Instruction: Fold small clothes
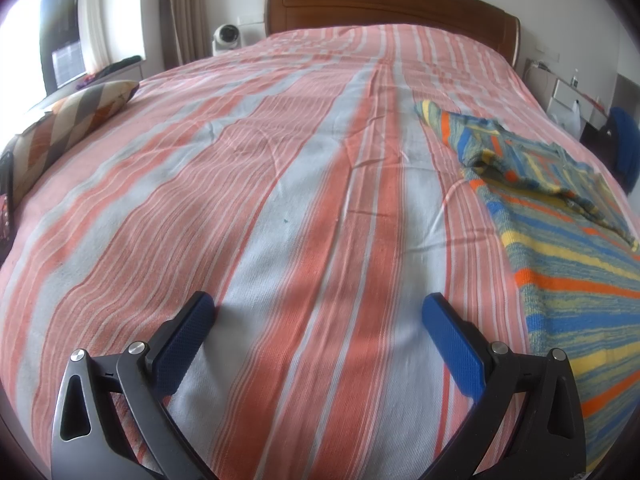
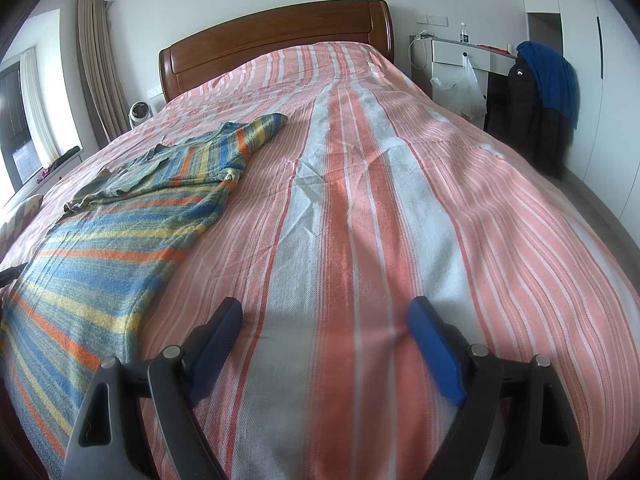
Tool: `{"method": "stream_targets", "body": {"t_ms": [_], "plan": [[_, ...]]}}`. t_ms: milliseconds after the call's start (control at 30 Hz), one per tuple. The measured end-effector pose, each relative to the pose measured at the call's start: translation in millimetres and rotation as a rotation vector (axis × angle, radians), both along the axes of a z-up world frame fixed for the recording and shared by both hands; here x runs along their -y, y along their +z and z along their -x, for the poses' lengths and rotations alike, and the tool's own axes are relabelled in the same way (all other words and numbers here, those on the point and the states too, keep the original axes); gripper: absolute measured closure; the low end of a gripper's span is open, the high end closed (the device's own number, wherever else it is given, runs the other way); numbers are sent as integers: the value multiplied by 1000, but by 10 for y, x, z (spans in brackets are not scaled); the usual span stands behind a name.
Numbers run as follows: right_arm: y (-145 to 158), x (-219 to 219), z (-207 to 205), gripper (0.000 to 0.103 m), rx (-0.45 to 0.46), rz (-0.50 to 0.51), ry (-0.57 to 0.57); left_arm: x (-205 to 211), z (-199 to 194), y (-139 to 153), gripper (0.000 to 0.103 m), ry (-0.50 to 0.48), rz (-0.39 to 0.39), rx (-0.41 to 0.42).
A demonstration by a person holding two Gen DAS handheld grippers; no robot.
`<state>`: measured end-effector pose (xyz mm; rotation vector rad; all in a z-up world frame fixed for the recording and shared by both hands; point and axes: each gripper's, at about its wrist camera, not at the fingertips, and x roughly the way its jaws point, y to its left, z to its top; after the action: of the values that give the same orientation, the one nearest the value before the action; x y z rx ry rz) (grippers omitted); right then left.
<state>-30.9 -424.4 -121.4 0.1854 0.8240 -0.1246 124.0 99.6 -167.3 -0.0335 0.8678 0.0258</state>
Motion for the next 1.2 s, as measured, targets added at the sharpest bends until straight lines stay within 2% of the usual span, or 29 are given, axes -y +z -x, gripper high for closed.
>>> {"method": "stream_targets", "body": {"t_ms": [533, 1200], "plan": [[2, -5, -6, 19, -1, 2, -1, 0, 4, 0, 0, -1, -3, 0], [3, -58, -41, 17, -31, 56, -6, -4, 8, -2, 0, -4, -7, 1]]}}
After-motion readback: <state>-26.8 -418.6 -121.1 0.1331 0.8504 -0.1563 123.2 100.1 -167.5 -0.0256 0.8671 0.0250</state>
